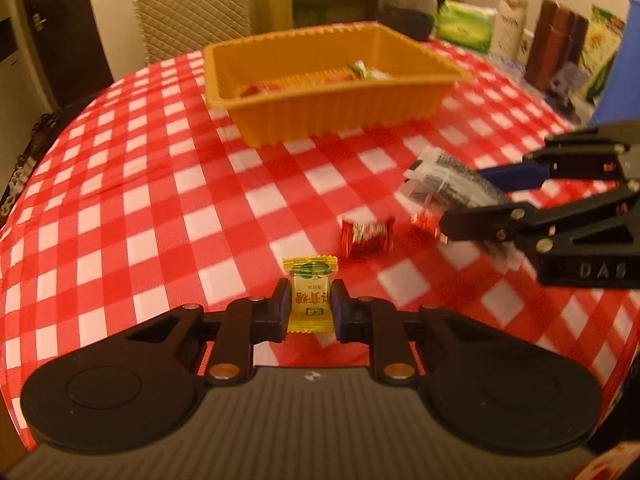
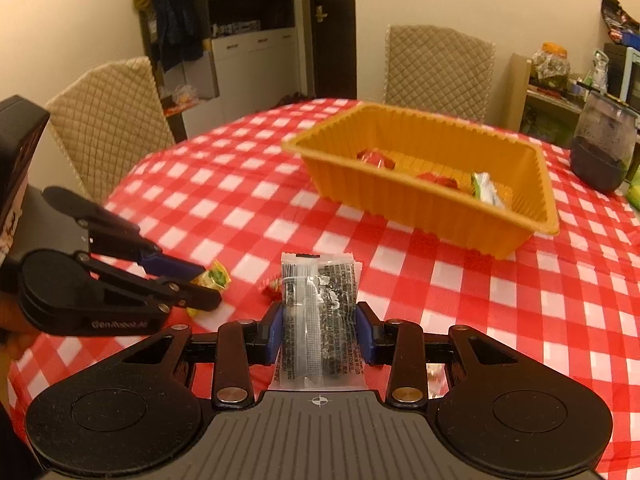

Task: Organize snacks
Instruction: 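Grasp the yellow candy with the left gripper while the right grasps the clear stick bag, then carry the yellow candy and clear stick bag over the orange tray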

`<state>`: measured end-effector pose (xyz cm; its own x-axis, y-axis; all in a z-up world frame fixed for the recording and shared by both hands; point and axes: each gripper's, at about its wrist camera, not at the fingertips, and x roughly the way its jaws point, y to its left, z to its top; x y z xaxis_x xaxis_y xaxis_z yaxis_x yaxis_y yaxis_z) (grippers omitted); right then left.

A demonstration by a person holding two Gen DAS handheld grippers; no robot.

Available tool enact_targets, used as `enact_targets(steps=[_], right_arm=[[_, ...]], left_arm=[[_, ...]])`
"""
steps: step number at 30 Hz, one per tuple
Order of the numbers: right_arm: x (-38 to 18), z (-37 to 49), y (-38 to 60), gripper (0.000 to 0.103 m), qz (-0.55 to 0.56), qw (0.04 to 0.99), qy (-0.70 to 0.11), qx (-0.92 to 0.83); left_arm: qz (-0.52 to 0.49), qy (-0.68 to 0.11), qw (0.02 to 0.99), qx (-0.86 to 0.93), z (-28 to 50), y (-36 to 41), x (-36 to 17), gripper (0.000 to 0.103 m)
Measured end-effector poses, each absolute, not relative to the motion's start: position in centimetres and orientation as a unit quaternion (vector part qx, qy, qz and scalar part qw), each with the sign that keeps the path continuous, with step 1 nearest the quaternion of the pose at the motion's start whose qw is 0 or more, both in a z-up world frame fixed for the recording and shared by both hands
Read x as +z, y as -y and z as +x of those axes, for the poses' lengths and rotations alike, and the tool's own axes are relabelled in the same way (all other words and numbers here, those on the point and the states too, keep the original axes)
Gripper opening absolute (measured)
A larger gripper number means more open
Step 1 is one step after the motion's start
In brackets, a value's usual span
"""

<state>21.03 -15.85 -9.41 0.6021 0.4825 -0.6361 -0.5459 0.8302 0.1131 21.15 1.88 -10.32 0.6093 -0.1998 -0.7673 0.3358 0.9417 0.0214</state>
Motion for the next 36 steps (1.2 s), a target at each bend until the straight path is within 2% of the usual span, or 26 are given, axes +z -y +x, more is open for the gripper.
enact_targets(steps=[9,24,36], right_arm=[[-7.1,22.3,17.0,0.038,-0.015,0.916,-0.317,0.246],[-4.3,24.7,20.0,0.038,0.036,0.937,-0.295,0.184],[-2.1,27.8,19.8,0.038,0.08,0.944,-0.279,0.154]], left_arm=[[0.027,-0.394,0.91,-0.126,22.5,-1.1,-7.6,0.019],[0.02,-0.355,0.924,-0.139,25.4,2.0,-3.8,0.019],[-0.012,-0.336,0.935,-0.117,30.4,0.9,-2.2,0.019]])
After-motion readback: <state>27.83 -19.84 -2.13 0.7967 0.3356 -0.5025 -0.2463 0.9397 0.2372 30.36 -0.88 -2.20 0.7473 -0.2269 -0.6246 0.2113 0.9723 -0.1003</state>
